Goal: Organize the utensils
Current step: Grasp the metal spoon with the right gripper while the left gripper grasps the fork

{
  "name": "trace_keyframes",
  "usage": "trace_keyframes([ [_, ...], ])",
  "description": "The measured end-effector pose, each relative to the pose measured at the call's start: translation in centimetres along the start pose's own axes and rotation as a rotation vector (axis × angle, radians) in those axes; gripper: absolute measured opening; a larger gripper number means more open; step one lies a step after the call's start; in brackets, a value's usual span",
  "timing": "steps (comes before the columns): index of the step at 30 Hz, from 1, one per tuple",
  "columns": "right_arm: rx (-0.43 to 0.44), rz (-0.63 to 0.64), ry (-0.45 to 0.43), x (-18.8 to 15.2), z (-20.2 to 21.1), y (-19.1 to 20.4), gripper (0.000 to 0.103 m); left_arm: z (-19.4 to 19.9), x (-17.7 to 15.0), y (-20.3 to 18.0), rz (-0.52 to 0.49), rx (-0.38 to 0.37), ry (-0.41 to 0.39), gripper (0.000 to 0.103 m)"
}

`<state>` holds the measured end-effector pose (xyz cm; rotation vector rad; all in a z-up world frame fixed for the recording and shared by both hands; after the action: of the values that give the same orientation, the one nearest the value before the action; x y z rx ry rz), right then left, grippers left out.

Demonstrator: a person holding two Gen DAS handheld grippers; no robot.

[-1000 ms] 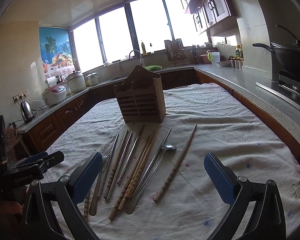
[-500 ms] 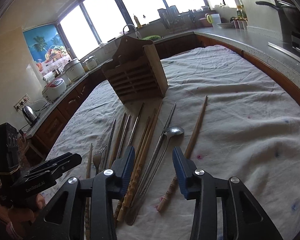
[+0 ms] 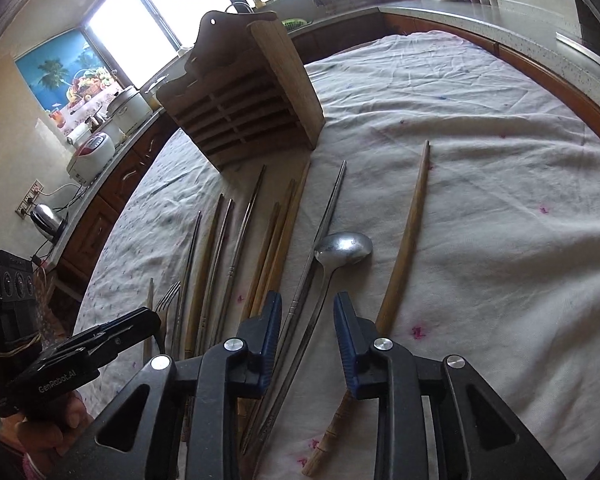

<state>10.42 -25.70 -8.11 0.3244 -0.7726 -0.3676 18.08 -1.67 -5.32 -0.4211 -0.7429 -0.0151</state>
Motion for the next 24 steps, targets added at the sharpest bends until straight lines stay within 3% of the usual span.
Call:
trace_keyframes([
  [6,0.019,-0.024,0.011,0.8,-1.0,-0.4,0.024,-1.5,0.3,0.3,0.022,-0.021,0.010,0.026],
  [10,0.029,-0.044,0.005,1.0,-1.2,-0.8,0.004,-1.4,0.3,0.3,0.034,-0.048,0.001,0.019],
  [11,0.040,-0.048,-0.007,1.0,-1.0,-0.7,0.004,-1.1,0.2,0.4,0.039,-0.059,-0.005,0.007],
  [12,0.040,-0.042,-0.021,1.0,-0.6,-0.6,0.003,-0.8,0.2,0.4,0.041,-0.063,-0.012,0.004],
  [24,0.049,0.061,-0.217,3.3,6.5,2.2,0.002,6.1,1.5,0.6,0.044,-0.125,-0.165,0.001],
])
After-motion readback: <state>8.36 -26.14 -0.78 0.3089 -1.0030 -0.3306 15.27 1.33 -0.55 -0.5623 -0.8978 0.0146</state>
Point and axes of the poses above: each gripper's, at about its wrist camera, not at the fingertips, and z roughly against the way its jaws point, y to its left, x to its top, the point moved 1 cm from there along -z, roughly the way its jaws point, and after that the axes turned 10 degrees about -y, right-handed, at the moved point
